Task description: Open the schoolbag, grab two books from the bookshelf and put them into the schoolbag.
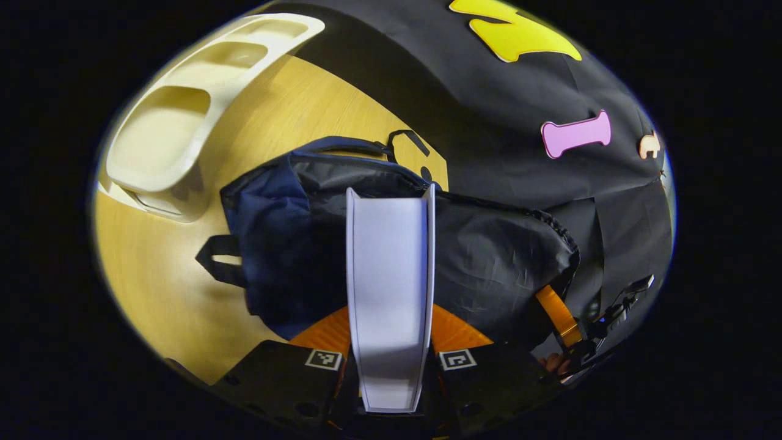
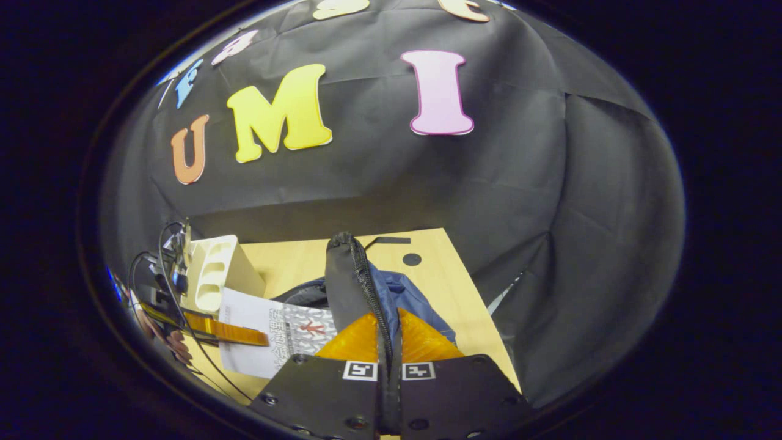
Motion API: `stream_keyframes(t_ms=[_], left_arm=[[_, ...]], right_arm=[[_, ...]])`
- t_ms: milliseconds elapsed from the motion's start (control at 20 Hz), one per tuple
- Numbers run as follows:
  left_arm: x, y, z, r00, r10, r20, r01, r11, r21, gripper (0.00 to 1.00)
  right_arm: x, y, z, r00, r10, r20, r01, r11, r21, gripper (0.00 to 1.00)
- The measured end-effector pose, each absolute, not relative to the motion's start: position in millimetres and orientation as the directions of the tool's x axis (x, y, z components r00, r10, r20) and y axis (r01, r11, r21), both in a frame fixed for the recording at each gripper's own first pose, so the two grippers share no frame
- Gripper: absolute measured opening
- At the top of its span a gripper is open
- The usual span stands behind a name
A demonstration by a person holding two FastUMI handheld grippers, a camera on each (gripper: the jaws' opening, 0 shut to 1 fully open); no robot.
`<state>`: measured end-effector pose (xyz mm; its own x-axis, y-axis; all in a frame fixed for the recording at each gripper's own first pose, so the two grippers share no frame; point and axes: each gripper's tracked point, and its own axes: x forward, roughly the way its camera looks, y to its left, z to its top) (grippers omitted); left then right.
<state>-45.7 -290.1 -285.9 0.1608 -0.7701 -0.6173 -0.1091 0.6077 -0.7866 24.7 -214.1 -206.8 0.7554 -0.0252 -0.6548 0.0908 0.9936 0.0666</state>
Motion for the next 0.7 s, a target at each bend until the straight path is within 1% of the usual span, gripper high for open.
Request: stream_keyframes(t_ms=[100,150,200,300,450,500,650,700], left_arm=[[-41.8,-300.2,-287.9,0.181,-0.794,-0.58,-0.089,0.575,-0.814,0.43],[-40.7,-307.6,-287.7,0.188,-0.806,-0.561,-0.072,0.558,-0.826,0.46],[-39.8,-313.7,-287.8,0.193,-0.816,-0.544,-0.047,0.546,-0.836,0.43],[-38.5,-326.2,-292.6,0.2,-0.833,-0.515,-0.016,0.523,-0.852,0.43],[-36.4,-346.2,-306.9,0.189,-0.858,-0.477,-0.047,0.478,-0.877,0.43],[-34.6,-352.0,-312.4,0.188,-0.865,-0.466,-0.071,0.461,-0.885,0.46],[-28.6,-372.9,-328.3,0.183,-0.889,-0.42,-0.124,0.403,-0.907,0.41],[-27.7,-375.8,-333.9,0.176,-0.898,-0.403,-0.14,0.382,-0.913,0.43]], right_arm=[[26.4,-214.0,-202.1,0.754,-0.028,-0.657,0.082,0.995,0.051,0.0],[27.6,-213.6,-199.2,0.753,-0.029,-0.658,0.077,0.996,0.044,0.0],[28.9,-213.5,-196.0,0.752,-0.032,-0.658,0.072,0.997,0.034,0.0],[31.2,-212.9,-191.0,0.754,-0.042,-0.656,0.064,0.998,0.011,0.0],[32.5,-210.6,-185.9,0.751,-0.048,-0.659,0.057,0.998,-0.008,0.0],[33.4,-209.1,-185.7,0.749,-0.05,-0.66,0.056,0.998,-0.012,0.0],[35.0,-202.8,-182.8,0.749,-0.057,-0.66,0.051,0.998,-0.029,0.0],[36.0,-199.6,-182.5,0.749,-0.058,-0.661,0.048,0.998,-0.034,0.0]])
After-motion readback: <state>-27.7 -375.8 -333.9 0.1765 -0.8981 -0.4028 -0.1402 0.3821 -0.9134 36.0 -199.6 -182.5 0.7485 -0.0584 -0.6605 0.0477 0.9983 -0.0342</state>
